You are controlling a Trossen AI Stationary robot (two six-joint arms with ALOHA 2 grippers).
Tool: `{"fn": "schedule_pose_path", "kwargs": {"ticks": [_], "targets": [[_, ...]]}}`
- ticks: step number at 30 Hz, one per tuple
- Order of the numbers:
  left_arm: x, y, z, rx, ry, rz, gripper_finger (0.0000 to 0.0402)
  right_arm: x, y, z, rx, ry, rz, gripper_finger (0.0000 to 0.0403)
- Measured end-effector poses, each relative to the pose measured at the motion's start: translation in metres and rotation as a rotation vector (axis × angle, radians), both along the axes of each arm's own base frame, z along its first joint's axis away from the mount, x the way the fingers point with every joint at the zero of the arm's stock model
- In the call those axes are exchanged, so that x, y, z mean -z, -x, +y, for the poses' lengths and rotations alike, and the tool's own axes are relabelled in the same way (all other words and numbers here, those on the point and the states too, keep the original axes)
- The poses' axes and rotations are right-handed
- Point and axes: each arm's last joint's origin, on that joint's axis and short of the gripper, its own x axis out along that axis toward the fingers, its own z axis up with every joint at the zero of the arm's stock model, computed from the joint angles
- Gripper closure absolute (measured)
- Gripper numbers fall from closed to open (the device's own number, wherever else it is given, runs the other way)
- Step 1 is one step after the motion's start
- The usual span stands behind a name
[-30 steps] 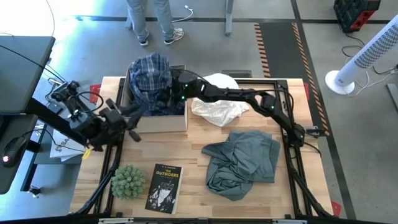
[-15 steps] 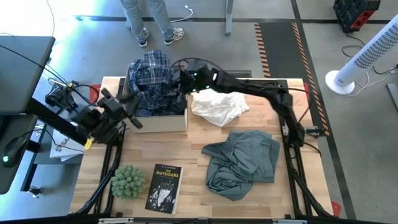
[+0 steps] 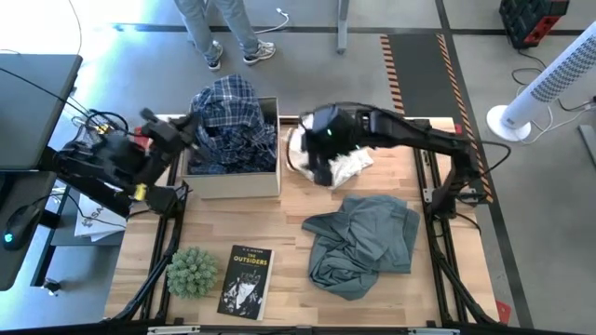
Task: Sort clothes
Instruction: Put the blue plaid shirt into the laundry organizer
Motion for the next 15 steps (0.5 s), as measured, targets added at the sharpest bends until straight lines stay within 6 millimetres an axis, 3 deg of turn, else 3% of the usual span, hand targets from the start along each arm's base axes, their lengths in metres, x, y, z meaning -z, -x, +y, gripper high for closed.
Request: {"fn": "schedule_pose_path", "kwargs": {"ticks": [4, 8, 11, 15], "targets": [[0.012, -0.014, 0.011, 0.216, 0.048, 0.005, 0.0401, 0.006, 0.017, 0.027, -0.033, -0.003, 0.122, 0.0192], [0.000, -0.016, 0.039, 0.070, 0.057, 0.003, 0.0401, 0.013, 0.028, 0.046, 0.015, 0.028, 0.151, 0.0192], [-0.004, -0.019, 0.067, 0.017, 0.062, 0.103, 0.0401, 0.027, 0.032, 0.056, 0.098, 0.098, 0.177, 0.0192], [0.007, -0.029, 0.117, -0.020, 0.221, 0.236, 0.0401, 0.046, 0.038, 0.063, 0.199, 0.169, 0.205, 0.0192]]}}
